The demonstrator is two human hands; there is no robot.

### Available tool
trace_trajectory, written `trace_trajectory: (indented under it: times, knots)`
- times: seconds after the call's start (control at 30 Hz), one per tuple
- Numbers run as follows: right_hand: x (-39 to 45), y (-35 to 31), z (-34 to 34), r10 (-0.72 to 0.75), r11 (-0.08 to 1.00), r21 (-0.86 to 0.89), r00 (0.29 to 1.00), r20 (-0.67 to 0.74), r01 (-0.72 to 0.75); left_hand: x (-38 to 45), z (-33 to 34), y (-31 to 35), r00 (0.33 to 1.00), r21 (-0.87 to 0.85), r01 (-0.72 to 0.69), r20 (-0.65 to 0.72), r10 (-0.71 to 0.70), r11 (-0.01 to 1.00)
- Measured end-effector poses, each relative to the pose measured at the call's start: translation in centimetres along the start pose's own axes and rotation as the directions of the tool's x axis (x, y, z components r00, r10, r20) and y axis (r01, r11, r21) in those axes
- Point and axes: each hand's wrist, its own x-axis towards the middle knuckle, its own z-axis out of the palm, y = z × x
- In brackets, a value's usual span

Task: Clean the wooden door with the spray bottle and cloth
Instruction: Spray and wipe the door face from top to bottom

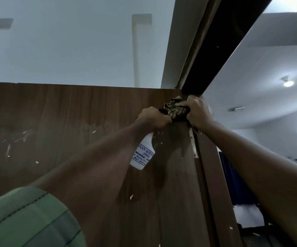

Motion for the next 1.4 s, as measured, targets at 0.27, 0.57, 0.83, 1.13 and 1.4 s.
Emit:
trace_trajectory:
  times: [0.27, 0.57, 0.83, 1.13, 1.4]
  knots:
    - [-2.6, -2.8, 1.6, 0.069, 0.998, 0.003, 0.995, -0.069, -0.069, -1.9, 1.1, -1.9, 1.0, 0.039, -0.023, 0.01, 0.023, 0.999]
    - [-9.4, -4.1, 2.9, -0.182, 0.979, -0.11, 0.976, -0.119, 0.17, -3.4, 0.8, -2.1, 1.0, -0.075, 0.014, 0.01, -0.014, 0.997]
    - [-10.8, -7.4, 4.4, 0.037, 0.998, -0.045, 0.973, -0.226, -0.048, -3.7, 0.4, -3.9, 0.998, -0.139, 0.061, 0.008, -0.061, 0.988]
    - [-4.6, -6.8, 3.6, 0.076, 0.997, -0.009, 0.977, -0.201, -0.08, -3.1, -2.0, -5.3, 0.996, -0.119, 0.05, -0.061, -0.058, 0.992]
    - [-11.8, -9.7, 5.6, -0.174, 0.982, 0.049, 0.972, -0.161, 0.184, -3.9, -3.2, -5.6, 0.98, -0.019, 0.075, -0.181, -0.077, 0.997]
